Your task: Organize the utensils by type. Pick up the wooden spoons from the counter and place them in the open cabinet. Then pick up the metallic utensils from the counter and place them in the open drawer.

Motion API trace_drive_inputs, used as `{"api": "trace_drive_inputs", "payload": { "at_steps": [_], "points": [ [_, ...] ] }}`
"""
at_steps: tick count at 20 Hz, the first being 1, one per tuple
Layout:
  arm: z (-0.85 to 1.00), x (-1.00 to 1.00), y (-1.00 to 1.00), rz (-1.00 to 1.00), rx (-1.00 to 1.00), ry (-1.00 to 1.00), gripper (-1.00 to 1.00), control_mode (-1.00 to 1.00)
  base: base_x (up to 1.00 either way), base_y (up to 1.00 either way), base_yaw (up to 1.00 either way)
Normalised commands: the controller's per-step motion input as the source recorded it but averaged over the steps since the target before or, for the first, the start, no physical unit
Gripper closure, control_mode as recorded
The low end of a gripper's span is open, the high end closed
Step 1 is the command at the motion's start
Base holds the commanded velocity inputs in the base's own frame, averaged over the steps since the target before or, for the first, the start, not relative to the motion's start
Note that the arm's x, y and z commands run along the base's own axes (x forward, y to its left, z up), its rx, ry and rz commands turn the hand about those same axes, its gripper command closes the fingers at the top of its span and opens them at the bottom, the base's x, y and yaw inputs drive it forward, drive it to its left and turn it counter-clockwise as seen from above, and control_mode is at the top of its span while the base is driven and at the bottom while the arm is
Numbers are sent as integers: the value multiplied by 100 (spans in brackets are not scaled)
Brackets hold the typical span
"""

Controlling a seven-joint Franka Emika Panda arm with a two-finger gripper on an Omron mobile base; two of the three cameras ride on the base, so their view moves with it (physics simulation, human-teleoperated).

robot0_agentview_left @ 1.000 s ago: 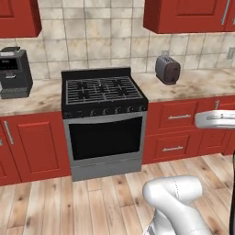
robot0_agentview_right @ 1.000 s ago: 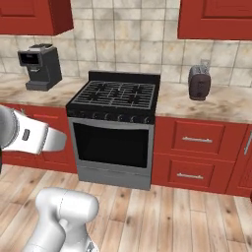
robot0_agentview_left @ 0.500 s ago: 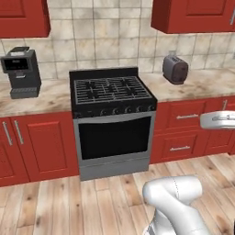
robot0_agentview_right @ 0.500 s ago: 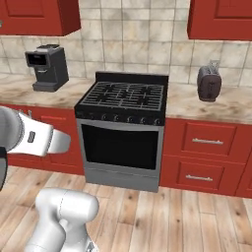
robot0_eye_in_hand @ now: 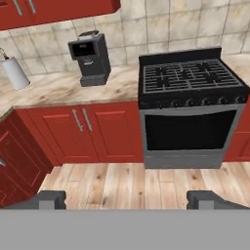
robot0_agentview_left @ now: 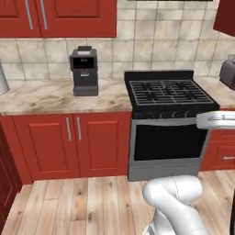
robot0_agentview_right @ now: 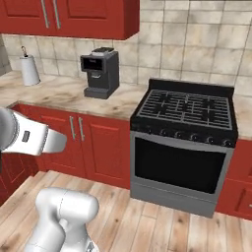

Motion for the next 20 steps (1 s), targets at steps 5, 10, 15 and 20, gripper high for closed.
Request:
{"api": "trace_drive_inputs", "payload": {
  "at_steps": [5,10,15,20],
  "points": [
    [0,0,0,0,0,0,-100,100,29,84,40],
    [0,0,0,0,0,0,-100,100,13,63,41],
    [0,0,0,0,0,0,-100,100,14,48,42],
    [0,0,0,0,0,0,-100,100,16,31,45]
  ]
}}
